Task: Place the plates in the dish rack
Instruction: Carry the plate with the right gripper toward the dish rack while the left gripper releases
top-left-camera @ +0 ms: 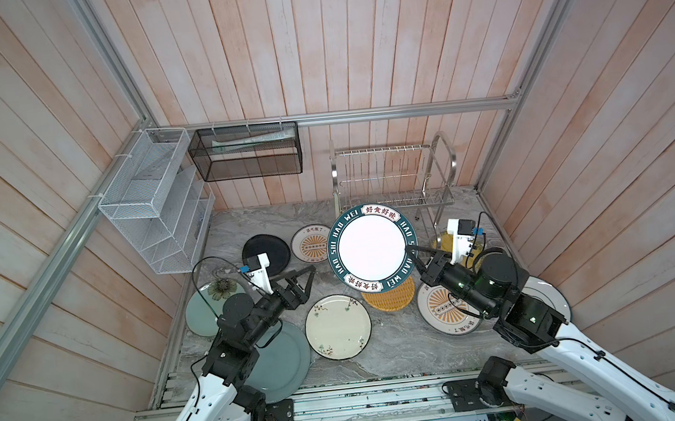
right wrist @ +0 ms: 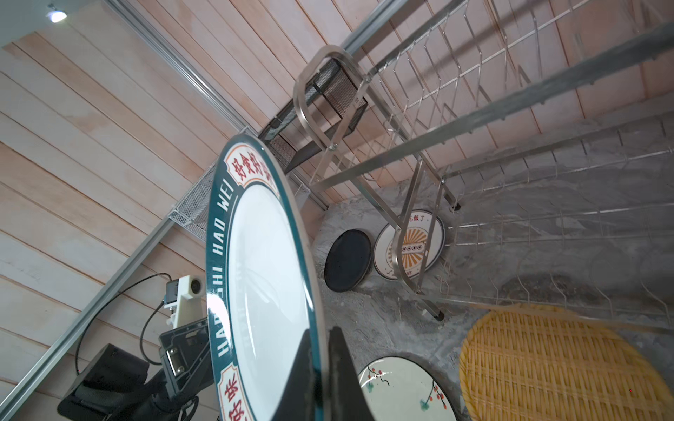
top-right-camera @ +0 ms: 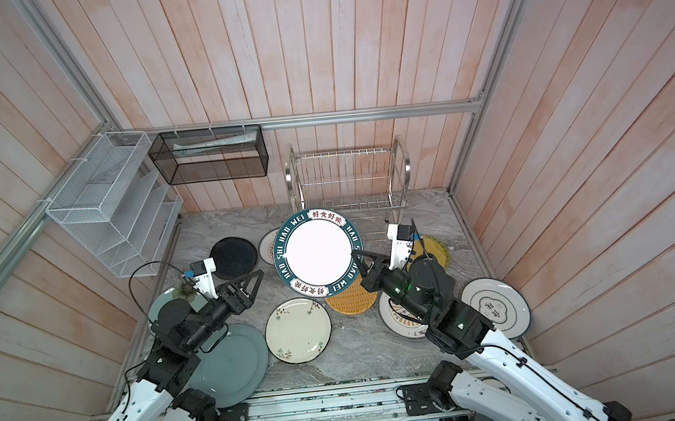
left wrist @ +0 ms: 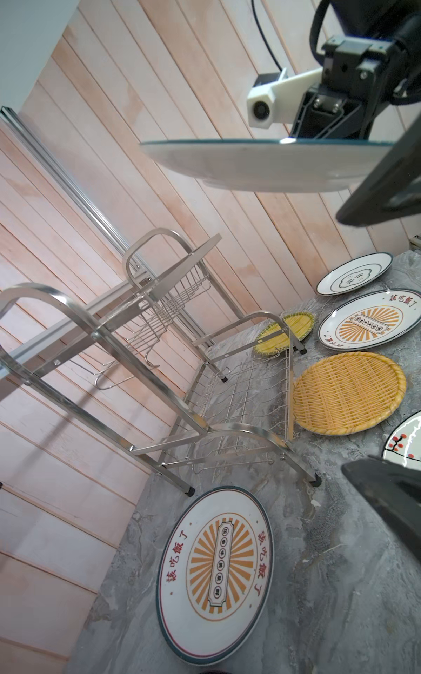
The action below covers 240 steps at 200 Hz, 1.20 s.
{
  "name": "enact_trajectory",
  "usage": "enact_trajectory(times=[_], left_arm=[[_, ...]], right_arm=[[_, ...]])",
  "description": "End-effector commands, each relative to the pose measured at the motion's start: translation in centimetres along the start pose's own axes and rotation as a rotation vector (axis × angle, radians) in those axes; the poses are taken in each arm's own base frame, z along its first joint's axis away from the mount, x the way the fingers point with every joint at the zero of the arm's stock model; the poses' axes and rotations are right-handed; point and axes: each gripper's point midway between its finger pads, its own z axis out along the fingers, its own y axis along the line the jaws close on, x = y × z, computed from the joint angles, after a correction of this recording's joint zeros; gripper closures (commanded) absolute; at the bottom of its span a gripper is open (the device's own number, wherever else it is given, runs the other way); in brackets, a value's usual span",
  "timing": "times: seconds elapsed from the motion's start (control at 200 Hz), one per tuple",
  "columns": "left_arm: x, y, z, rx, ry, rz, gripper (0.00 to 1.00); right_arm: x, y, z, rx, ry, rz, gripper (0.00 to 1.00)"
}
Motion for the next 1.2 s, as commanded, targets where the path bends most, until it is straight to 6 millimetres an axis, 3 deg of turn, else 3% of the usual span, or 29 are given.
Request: enact_trajectory(times=[0.0, 0.18, 0.315, 0.6, 0.735, 0.94, 1.195], left_arm=[[-1.0, -1.2, -0.5, 0.026, -0.025, 0.084, 0.00], [-1.1, -0.9, -0.1, -0.016, 0.009, 0.115, 0.00], [-0.5, -0.7, 0.0, -0.005, 0.022, 0.123, 0.00], [-1.3, -1.4, -1.8, 0.055, -0.102, 0.241, 0.00], [-2.0, -1.0, -2.8, 0.040, -0.190, 0.296, 0.00], [-2.6, -0.6, -3.7, 0.049, -0.283, 0.276, 0.00], [-1.9, -0.2, -3.0, 0.034, -0.235, 0.282, 0.00]], right_arm=[[-5.2, 3.5, -1.0, -0.047, -0.144, -0.083, 1.00], [-10.4, 4.0, -0.7, 0.100, -0.275, -0.195, 1.00], [-14.8, 3.3, -1.0, 0.303, -0.390, -0.293, 1.00], [-21.9, 2.2, -2.2, 0.750, -0.583, -0.527, 1.00], [-23.8, 1.4, -1.8, 0.920, -0.618, -0.631, 1.00], [-26.1, -1.7, 0.0, 1.054, -0.575, -0.697, 1.00], [-27.0, -5.2, 2.4, 1.113, -0.488, -0.738, 1.00]])
